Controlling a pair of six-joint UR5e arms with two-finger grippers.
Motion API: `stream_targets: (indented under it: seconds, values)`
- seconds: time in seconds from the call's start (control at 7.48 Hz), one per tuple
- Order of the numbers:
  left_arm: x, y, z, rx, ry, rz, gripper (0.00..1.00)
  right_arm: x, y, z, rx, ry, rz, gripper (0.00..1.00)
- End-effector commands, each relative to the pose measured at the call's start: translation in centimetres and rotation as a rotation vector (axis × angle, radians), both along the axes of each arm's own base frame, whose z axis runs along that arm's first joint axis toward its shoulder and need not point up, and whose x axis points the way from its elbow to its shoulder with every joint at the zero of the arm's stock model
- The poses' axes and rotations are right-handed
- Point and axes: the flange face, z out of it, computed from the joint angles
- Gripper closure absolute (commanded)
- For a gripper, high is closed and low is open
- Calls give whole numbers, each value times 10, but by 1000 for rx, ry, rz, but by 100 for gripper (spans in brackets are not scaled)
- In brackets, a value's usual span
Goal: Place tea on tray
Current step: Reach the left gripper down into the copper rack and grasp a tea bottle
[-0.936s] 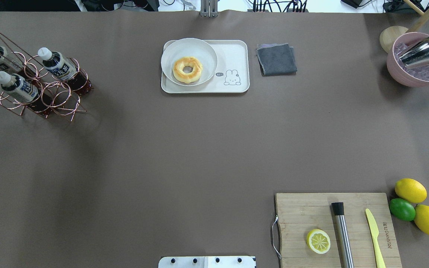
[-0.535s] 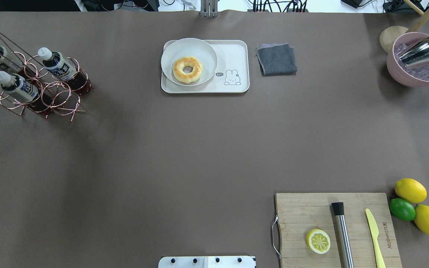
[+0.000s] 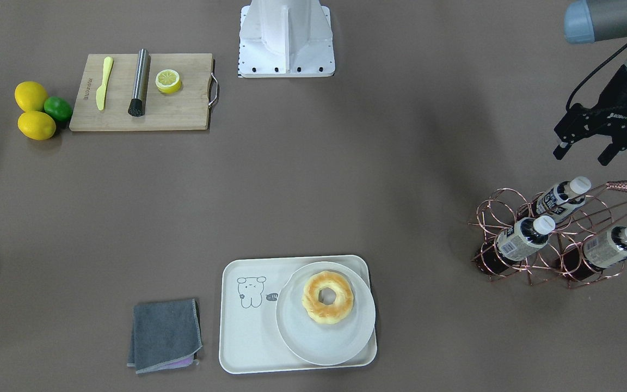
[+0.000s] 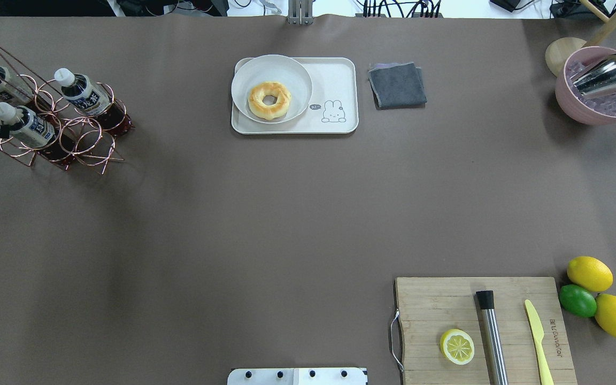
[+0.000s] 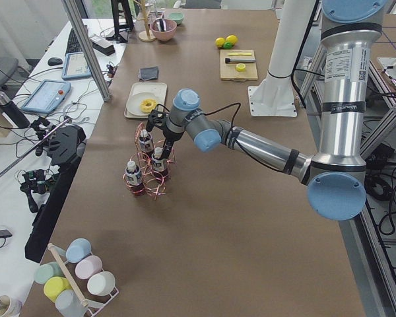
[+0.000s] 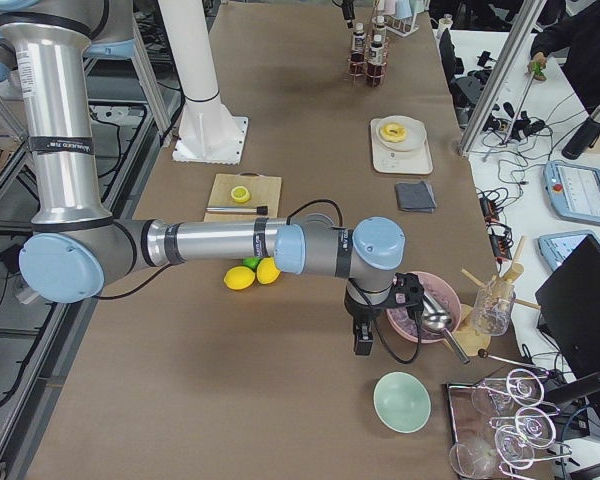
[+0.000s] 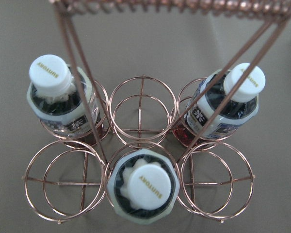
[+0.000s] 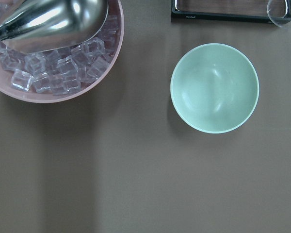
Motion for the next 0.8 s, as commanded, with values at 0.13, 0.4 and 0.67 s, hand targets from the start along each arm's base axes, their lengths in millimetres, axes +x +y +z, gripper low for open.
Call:
stream_targets:
  seconds: [0.13,0.4,0.67]
  values:
    - [4,-20,2,81,-110,53,6,-1,1,2,-8,-1,2,0]
    - [4,-25,12,83,-144,42,6,-1,0,3,-8,-1,0,0]
    - [5,-28,9,90,-146,37,23,-2,-2,2,-5,1,-3,0]
